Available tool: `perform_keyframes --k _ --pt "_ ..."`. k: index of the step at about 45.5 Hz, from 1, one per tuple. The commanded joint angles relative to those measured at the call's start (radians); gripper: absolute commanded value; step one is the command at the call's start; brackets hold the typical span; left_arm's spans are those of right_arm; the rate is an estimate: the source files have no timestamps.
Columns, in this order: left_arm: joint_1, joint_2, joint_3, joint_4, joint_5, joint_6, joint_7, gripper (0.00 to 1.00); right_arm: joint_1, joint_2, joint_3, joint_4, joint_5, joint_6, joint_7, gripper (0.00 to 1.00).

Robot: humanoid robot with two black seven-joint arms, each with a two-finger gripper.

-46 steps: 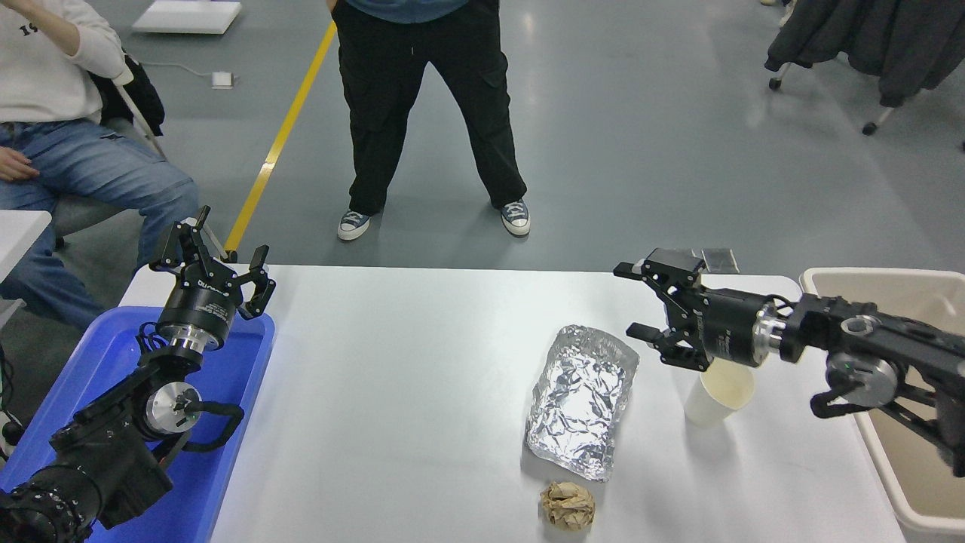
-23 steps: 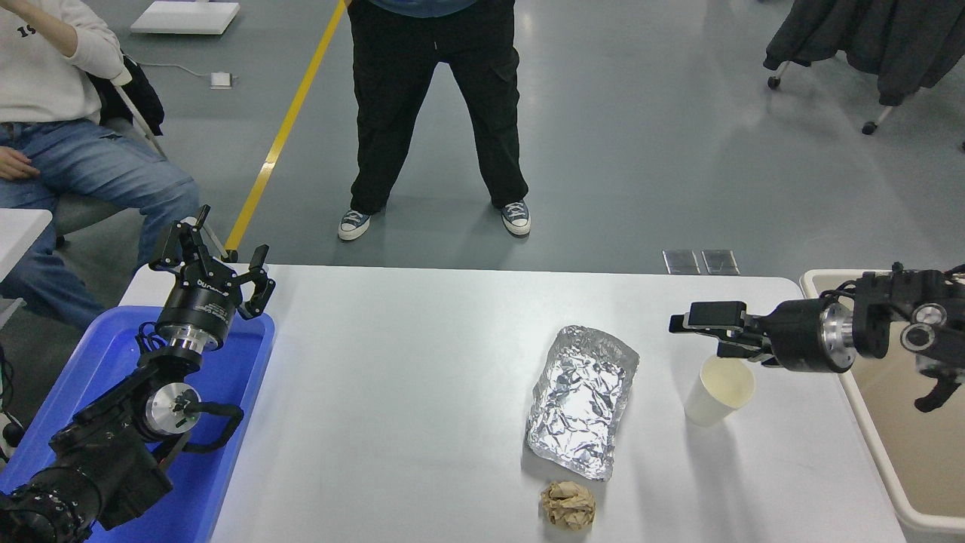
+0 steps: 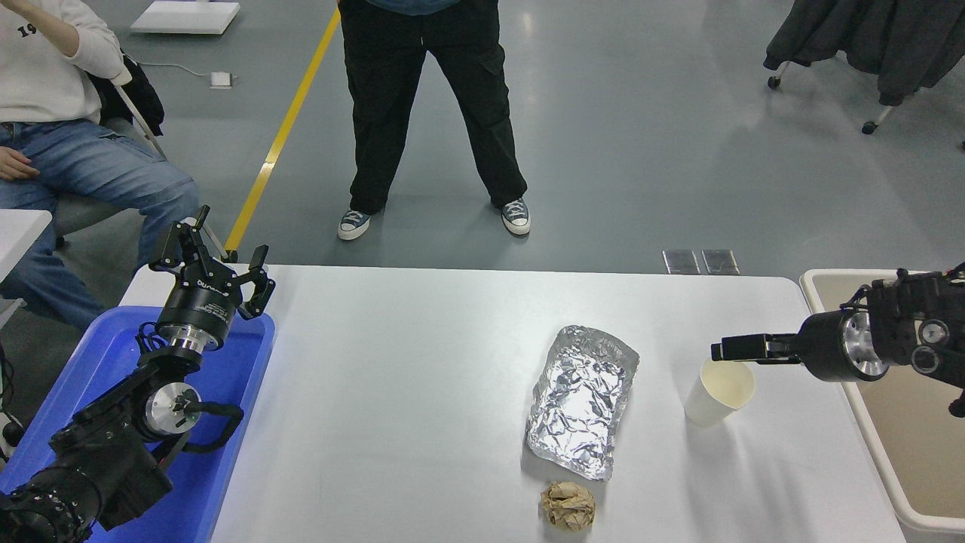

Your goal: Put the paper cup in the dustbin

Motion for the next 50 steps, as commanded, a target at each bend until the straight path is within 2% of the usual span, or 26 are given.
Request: perform_keyframes --k 1,26,37,43,47,50 --pt "0.000 0.000 0.000 0.000 0.000 0.000 0.000 1.00 -0.041 0.052 -0.004 -0.086 -0.025 -0.037 0.003 1.00" --pt "0.000 -0.002 0.000 0.000 0.000 0.000 0.000 1.00 -0.160 0.182 -0.002 -0.253 -0.023 -0.127 0.058 1.00" --pt "0.000 -0.002 0.000 0.000 0.000 0.000 0.000 1.00 -0.206 0.240 -0.007 -0.385 -0.022 -0.150 0.161 0.98" --pt "0.000 -0.002 0.000 0.000 0.000 0.000 0.000 1.00 -0.212 0.240 -0.007 -0.387 -0.022 -0.152 0.190 0.81" --pt "0.000 -0.002 0.001 0.000 0.000 0.000 0.000 1.00 -0.216 0.240 -0.007 -0.387 -0.022 -0.152 0.203 0.57" --pt "-0.002 -0.002 0.001 0.000 0.000 0.000 0.000 1.00 -0.216 0.240 -0.015 -0.388 -0.023 -0.152 0.207 0.51"
